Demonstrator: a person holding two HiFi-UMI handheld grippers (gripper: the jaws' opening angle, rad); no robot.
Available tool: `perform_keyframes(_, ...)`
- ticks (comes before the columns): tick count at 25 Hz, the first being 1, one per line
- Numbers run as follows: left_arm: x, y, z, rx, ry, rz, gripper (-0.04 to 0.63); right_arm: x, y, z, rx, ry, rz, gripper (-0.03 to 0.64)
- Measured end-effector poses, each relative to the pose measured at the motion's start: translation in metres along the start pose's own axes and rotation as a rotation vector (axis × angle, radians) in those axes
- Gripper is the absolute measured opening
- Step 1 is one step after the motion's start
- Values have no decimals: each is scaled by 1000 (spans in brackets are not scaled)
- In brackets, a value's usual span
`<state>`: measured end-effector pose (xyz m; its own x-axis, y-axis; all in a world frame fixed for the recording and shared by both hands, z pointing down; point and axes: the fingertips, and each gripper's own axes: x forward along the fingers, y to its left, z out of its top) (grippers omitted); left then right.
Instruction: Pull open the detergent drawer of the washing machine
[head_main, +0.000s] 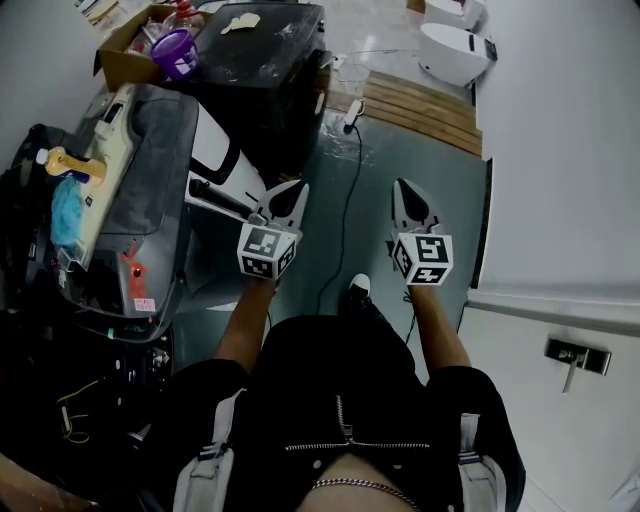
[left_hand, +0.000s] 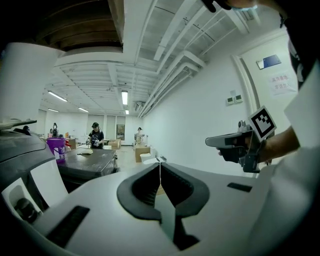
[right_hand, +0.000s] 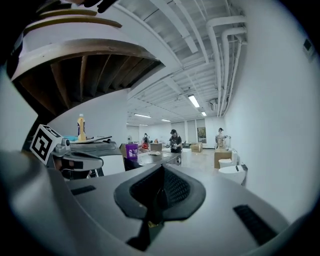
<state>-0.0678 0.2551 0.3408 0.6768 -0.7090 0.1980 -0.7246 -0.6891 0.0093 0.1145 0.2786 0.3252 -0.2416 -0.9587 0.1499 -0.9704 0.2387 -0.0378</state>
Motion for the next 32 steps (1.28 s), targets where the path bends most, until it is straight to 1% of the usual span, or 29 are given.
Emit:
perform_keyframes(6, 46, 4, 8, -10, 12, 79, 21, 42, -38, 6, 37, -9, 107, -6)
perform_keyframes(11, 81, 2, 16, -17, 15, 138, 21, 65, -67, 9, 23, 7, 180, -5)
perform_keyframes(14, 97, -4, 16, -11, 30, 149, 21, 73, -79, 9, -2, 15, 210, 2)
perform_keyframes(18, 115, -7, 13, -5, 50, 145, 21, 79, -95, 5, 20, 15, 223, 8)
perform_keyframes(25, 137, 1, 17, -14, 47, 151, 21, 104, -101, 7, 34, 32, 246, 12)
perform_keyframes(27, 142, 10, 13, -22, 50, 153, 21, 116, -96, 2, 37, 52, 260, 12)
perform_keyframes(29, 150, 23, 7, -35, 56, 157, 21, 132, -88, -5, 37, 63, 293, 14)
perform_keyframes(32, 168, 47, 2, -58, 53, 161, 21, 162, -80, -5, 18, 70, 331, 15)
